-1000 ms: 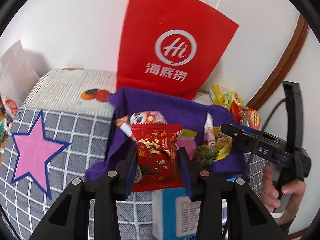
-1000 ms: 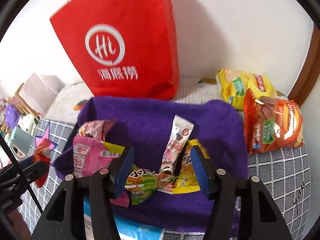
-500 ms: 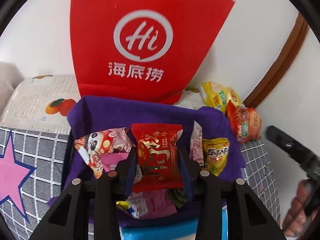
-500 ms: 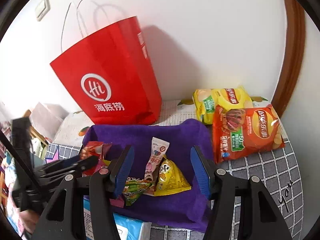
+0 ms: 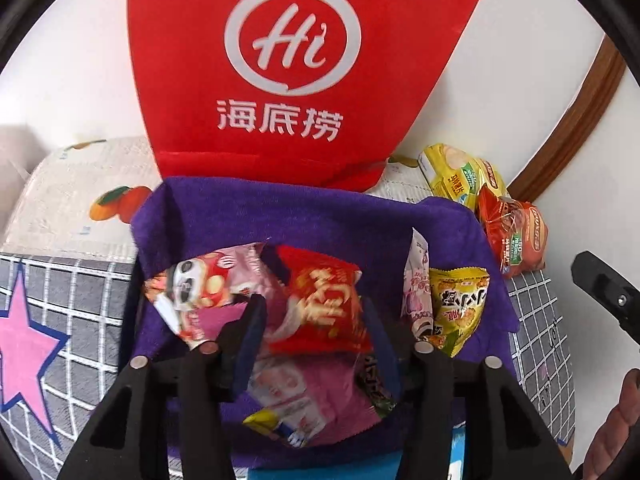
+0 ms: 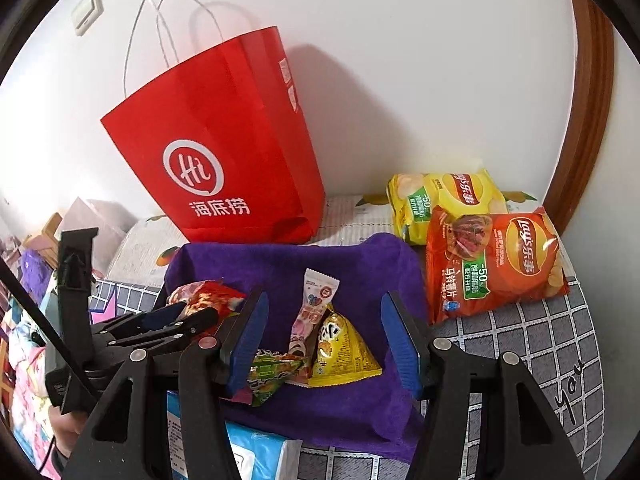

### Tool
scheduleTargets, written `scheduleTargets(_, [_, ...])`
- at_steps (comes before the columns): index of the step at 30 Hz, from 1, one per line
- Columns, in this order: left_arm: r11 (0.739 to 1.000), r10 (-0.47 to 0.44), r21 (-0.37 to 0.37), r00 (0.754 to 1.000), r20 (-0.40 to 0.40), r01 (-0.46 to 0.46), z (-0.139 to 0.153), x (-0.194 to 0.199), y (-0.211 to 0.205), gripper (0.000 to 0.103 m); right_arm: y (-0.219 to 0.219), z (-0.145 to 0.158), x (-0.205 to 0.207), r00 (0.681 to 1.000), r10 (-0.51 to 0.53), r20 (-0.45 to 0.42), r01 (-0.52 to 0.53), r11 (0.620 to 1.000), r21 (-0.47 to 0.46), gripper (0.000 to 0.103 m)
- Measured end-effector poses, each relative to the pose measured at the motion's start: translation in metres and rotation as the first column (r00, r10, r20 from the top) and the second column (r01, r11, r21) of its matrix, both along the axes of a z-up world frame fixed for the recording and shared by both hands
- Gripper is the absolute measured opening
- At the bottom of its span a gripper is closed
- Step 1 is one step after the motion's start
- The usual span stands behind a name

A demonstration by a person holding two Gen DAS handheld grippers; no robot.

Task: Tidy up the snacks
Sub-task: 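Move the right tool to the pink candy packet while the left tool reaches toward the white wrapper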

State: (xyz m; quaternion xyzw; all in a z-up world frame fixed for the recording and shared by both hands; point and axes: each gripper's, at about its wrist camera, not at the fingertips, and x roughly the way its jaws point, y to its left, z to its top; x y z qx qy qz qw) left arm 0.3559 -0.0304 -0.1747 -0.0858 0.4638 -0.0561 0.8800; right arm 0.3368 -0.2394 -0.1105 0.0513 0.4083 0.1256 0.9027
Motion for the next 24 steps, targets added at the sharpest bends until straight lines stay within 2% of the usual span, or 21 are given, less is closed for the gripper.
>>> scheduleTargets(2, [1.0,0.003,0.018,1.0,0.009,-0.004,0.007,-0.007,0.001,0.054,0.003,0.001,-0.001,1.0,0.006,0.003,-0.006,1.0,-0.01,0.058])
scheduleTargets(7, [1.0,-0.007,0.005,1.0,0.024,0.007,0.028,-0.032,0.009,0.055,0.016,0.002,-0.011,1.0,0.021,0.007,-0.021,0.998,-0.052,0.058])
scheduleTargets(14, [0.999,-0.01,0.039,0.996,0.086,0.007,0.063,-0.092,0.031,0.058,0.015,-0.001,-0.06,1.0,0.012,-0.003,-0.012,0.999,-0.041,0.058])
scheduleTargets(19, [1.0,0.023,0.006,0.995,0.097,-0.023,0.068,-0.128,0.048,0.058,-0.001,-0.028,-0.104,0.996,-0.036,-0.08,0.033,0.998,-0.046,0.058])
scheduleTargets(24, [0.999,0.036,-0.024,0.996,0.083,-0.034,0.058,-0.156,0.053,0.058,-0.013,-0.061,-0.145,0.984,-0.094,-0.154,0.085,0.994,-0.067,0.057])
